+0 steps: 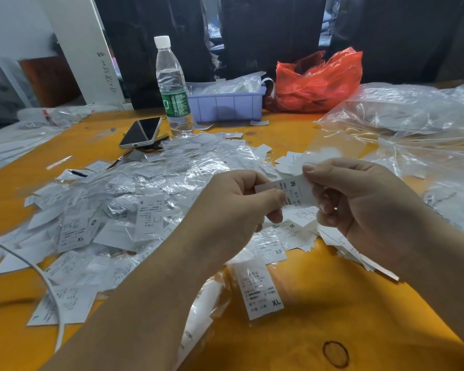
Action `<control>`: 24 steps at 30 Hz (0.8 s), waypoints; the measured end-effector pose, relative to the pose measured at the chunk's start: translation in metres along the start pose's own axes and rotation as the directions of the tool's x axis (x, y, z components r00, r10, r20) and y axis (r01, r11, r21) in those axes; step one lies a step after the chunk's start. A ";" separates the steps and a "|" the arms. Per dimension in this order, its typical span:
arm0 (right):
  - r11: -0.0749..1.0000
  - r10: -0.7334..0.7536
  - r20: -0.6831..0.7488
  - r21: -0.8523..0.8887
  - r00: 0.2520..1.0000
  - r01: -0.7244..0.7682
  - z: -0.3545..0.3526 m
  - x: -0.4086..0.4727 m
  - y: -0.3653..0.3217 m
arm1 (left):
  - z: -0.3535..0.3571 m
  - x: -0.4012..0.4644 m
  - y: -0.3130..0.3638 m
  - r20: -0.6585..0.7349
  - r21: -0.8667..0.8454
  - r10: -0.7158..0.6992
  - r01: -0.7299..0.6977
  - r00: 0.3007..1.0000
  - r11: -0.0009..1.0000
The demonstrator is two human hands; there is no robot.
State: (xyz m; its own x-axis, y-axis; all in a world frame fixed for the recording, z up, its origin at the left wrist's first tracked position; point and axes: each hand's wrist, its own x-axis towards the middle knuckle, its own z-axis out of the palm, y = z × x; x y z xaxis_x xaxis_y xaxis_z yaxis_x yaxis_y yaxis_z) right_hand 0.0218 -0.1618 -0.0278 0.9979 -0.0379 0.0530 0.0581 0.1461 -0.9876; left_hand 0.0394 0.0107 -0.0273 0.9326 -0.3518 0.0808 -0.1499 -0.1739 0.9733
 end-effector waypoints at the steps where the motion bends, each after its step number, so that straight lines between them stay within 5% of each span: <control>1: 1.000 -0.003 -0.006 0.002 1.000 0.003 0.000 0.000 -0.001 | 0.000 0.000 0.000 0.011 -0.010 -0.012 0.012 1.000 1.000; 12: 0.999 -0.014 -0.002 -0.052 1.000 0.014 -0.001 0.000 -0.002 | 0.001 -0.001 0.003 0.033 -0.037 -0.036 0.037 0.999 0.999; 24: 0.929 -0.287 -0.017 -0.251 0.958 0.273 0.000 -0.004 -0.003 | -0.002 0.000 0.001 -0.013 -0.089 -0.140 0.138 0.990 0.986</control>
State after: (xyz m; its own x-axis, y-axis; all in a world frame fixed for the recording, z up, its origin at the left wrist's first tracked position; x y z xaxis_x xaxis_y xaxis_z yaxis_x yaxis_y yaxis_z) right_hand 0.0173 -0.1624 -0.0255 0.9387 -0.0953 0.3312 0.3191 -0.1228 -0.9397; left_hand 0.0398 0.0123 -0.0254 0.9487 -0.3117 -0.0532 0.0102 -0.1379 0.9904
